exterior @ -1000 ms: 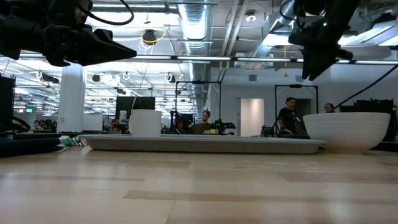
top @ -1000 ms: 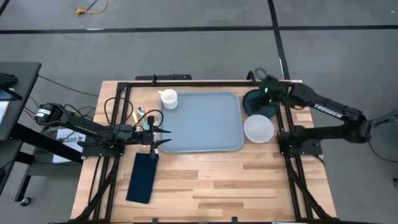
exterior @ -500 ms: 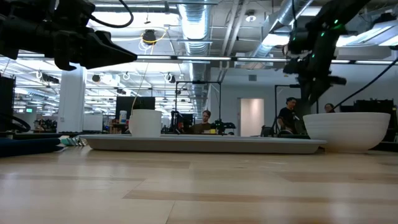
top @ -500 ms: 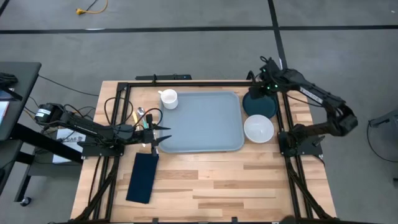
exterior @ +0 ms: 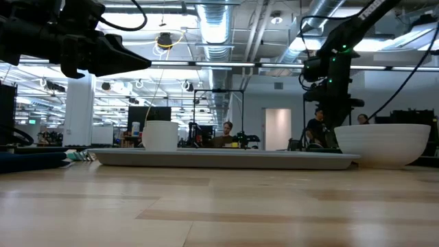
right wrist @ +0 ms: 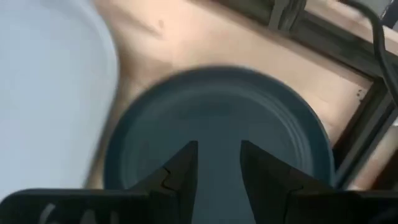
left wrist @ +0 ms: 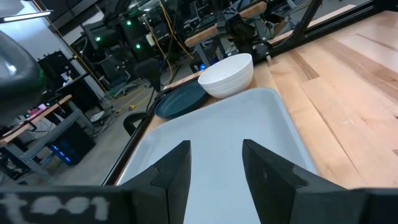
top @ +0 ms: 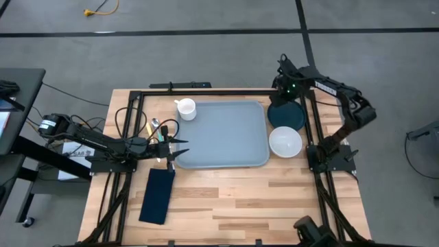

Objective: Set up tray
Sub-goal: Put the black plate on the gray tray to the bottom right of the white mug

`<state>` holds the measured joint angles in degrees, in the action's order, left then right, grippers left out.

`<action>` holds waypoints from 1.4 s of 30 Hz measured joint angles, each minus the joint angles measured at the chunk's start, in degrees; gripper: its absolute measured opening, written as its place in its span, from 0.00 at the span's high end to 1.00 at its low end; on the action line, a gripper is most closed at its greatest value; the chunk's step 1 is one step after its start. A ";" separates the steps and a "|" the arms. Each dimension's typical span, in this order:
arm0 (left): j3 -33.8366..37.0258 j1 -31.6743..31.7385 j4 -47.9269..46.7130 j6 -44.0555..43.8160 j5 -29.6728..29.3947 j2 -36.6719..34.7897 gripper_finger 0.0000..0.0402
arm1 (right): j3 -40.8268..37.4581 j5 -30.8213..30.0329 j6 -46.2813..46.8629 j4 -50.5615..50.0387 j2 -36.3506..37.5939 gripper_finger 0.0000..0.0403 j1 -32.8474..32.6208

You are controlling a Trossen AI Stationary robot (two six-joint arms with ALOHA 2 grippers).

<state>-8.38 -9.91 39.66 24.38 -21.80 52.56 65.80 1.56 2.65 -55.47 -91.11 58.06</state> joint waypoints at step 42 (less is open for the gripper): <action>-0.02 0.00 -0.09 -0.37 0.28 0.00 0.66 | -4.26 -0.60 -26.65 4.58 -3.59 0.72 7.32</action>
<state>-8.40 -9.91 39.57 24.01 -21.52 52.56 61.54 0.96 -24.00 -50.88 -94.71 65.39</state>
